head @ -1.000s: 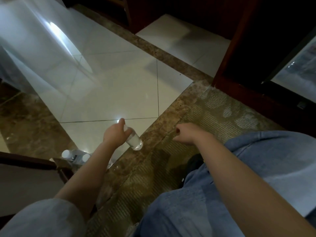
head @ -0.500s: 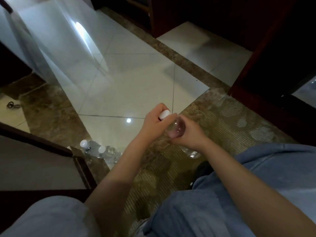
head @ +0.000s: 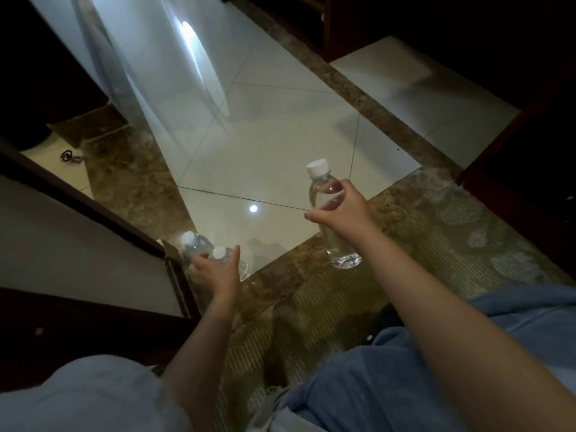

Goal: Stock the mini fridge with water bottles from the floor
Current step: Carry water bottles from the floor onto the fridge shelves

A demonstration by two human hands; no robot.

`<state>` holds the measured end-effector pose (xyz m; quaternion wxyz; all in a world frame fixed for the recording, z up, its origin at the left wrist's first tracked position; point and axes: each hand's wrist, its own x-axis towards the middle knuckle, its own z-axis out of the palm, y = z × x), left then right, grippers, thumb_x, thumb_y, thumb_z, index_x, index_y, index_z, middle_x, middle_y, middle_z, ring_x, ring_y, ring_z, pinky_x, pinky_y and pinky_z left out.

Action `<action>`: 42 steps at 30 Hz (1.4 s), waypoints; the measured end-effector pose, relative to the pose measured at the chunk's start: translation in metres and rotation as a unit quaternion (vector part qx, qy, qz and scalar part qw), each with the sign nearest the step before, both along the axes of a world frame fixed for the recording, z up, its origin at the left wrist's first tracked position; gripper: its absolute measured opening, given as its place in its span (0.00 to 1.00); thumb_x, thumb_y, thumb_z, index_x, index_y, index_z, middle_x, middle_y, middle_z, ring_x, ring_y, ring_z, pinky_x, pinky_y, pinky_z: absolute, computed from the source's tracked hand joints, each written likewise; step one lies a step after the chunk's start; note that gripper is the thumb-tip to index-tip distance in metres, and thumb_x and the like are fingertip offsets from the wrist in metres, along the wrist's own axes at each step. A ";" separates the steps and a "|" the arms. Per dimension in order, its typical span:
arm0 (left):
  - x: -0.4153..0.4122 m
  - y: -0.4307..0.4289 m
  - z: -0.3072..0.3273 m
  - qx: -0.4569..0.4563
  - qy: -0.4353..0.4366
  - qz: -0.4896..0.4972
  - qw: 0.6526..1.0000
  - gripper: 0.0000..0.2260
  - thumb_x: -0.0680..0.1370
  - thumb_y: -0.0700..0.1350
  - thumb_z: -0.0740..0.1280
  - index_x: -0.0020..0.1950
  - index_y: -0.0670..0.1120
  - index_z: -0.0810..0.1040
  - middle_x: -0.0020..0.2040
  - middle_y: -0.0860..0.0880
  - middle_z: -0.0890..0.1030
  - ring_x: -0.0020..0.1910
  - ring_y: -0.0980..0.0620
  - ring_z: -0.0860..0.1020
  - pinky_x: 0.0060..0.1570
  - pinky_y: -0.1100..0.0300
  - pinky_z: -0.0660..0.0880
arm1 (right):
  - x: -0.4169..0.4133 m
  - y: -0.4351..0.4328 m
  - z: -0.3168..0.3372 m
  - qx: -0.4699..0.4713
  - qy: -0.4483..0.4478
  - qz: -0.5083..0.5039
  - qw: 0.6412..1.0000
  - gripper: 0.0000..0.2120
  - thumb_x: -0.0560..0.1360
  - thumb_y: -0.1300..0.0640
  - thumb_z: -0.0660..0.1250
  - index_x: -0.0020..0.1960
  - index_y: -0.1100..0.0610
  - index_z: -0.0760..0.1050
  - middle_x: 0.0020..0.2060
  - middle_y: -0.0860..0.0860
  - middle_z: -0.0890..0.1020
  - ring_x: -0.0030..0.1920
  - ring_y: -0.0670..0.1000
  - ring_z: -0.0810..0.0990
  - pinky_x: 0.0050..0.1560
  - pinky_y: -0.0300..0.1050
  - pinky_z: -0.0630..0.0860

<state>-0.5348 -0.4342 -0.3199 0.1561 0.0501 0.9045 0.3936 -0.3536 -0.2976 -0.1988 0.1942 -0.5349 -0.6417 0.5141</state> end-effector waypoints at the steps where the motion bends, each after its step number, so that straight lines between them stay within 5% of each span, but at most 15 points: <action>1: -0.004 -0.006 -0.007 -0.007 -0.012 0.013 1.000 0.35 0.67 0.56 0.75 0.66 0.42 0.66 0.66 0.42 0.68 0.64 0.42 0.69 0.59 0.48 0.71 | -0.006 -0.001 0.000 0.002 -0.004 0.004 1.000 0.28 0.65 0.54 0.78 0.60 0.53 0.69 0.46 0.50 0.79 0.46 0.49 0.78 0.46 0.45 0.76; 7: -0.026 -0.024 -0.048 -0.007 -0.159 -0.012 0.987 0.49 0.65 0.47 0.79 0.76 0.43 0.52 0.75 0.41 0.61 0.74 0.41 0.61 0.70 0.47 0.61 | -0.022 -0.009 -0.002 0.021 -0.040 0.043 0.998 0.28 0.66 0.53 0.78 0.61 0.52 0.68 0.41 0.44 0.74 0.40 0.41 0.73 0.38 0.38 0.70; 11: -0.025 -0.019 -0.058 0.017 -0.197 -0.032 0.980 0.40 0.68 0.41 0.77 0.74 0.42 0.58 0.72 0.41 0.67 0.69 0.41 0.68 0.65 0.48 0.66 | -0.022 -0.010 -0.009 0.029 -0.059 0.046 0.997 0.29 0.63 0.54 0.78 0.60 0.53 0.69 0.47 0.49 0.79 0.47 0.50 0.79 0.46 0.44 0.78; 17: -0.020 -0.006 -0.086 0.093 -0.253 0.016 0.963 0.36 0.67 0.32 0.75 0.71 0.40 0.63 0.67 0.39 0.73 0.64 0.41 0.74 0.60 0.51 0.73 | -0.020 -0.011 -0.014 0.029 -0.068 0.023 0.997 0.29 0.64 0.55 0.78 0.60 0.53 0.69 0.45 0.49 0.78 0.47 0.49 0.79 0.50 0.47 0.78; 30: -0.027 0.001 -0.103 0.106 -0.190 0.054 0.975 0.33 0.66 0.42 0.78 0.69 0.42 0.70 0.66 0.43 0.75 0.65 0.44 0.73 0.65 0.48 0.71 | -0.020 -0.015 -0.015 0.048 -0.072 0.016 0.996 0.30 0.62 0.54 0.78 0.59 0.52 0.69 0.47 0.50 0.80 0.47 0.50 0.80 0.50 0.50 0.79; 36: -0.004 0.015 -0.076 0.081 -0.147 -0.059 0.984 0.27 0.68 0.48 0.76 0.63 0.45 0.72 0.60 0.45 0.78 0.60 0.44 0.75 0.60 0.52 0.71 | -0.016 -0.014 -0.006 0.048 -0.060 0.006 0.997 0.28 0.64 0.54 0.78 0.59 0.53 0.68 0.43 0.46 0.75 0.42 0.45 0.75 0.39 0.36 0.72; 39: 0.019 0.039 -0.042 0.125 -0.144 -0.121 0.974 0.19 0.69 0.48 0.75 0.56 0.49 0.71 0.52 0.50 0.77 0.54 0.48 0.76 0.52 0.56 0.72 | -0.004 -0.007 0.007 0.059 -0.051 -0.007 0.997 0.29 0.64 0.54 0.77 0.61 0.53 0.68 0.42 0.44 0.74 0.46 0.47 0.75 0.45 0.41 0.74; 42: 0.045 0.067 -0.003 0.186 -0.142 -0.187 0.954 0.20 0.70 0.46 0.75 0.58 0.47 0.73 0.53 0.49 0.79 0.52 0.49 0.77 0.54 0.56 0.74 | 0.015 0.002 0.024 0.080 -0.039 -0.053 0.995 0.28 0.64 0.54 0.77 0.59 0.52 0.68 0.40 0.44 0.75 0.46 0.46 0.76 0.50 0.46 0.77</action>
